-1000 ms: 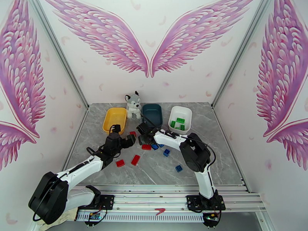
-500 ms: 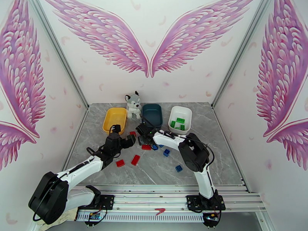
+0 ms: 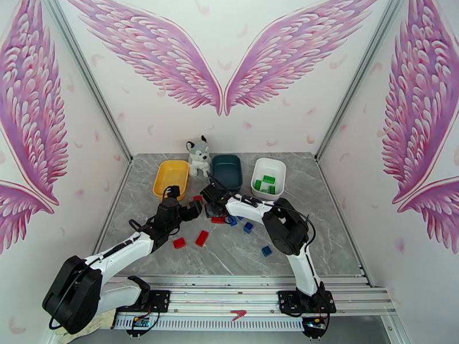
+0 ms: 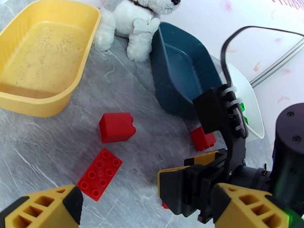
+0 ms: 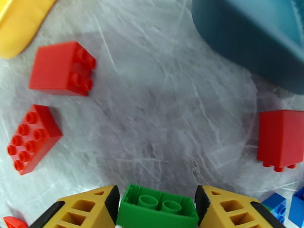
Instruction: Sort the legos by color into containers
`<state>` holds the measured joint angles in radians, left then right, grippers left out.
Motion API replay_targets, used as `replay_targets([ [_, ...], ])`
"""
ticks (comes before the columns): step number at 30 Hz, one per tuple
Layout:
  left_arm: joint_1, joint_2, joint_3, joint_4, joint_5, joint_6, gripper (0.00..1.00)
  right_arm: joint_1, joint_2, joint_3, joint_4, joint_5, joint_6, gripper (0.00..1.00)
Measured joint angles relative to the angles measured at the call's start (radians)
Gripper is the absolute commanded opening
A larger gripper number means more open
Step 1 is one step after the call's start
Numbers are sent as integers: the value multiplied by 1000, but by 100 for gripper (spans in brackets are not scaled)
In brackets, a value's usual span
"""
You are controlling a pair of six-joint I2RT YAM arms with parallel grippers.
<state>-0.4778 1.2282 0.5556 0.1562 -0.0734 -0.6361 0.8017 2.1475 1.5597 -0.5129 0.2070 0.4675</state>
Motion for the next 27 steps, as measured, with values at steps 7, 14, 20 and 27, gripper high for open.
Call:
replay_targets([
  [7, 0, 0, 0, -1, 0, -1, 94, 0, 0, 0, 1, 0, 3, 45],
  [14, 0, -3, -2, 1, 0, -1, 94, 0, -9, -12, 7, 0, 3, 38],
  [20, 0, -15, -13, 6, 2, 0, 94, 0, -53, -58, 3, 1, 2, 37],
  [27, -5, -30, -15, 23, 9, 1, 94, -10, -134, -103, 5, 3, -1, 36],
])
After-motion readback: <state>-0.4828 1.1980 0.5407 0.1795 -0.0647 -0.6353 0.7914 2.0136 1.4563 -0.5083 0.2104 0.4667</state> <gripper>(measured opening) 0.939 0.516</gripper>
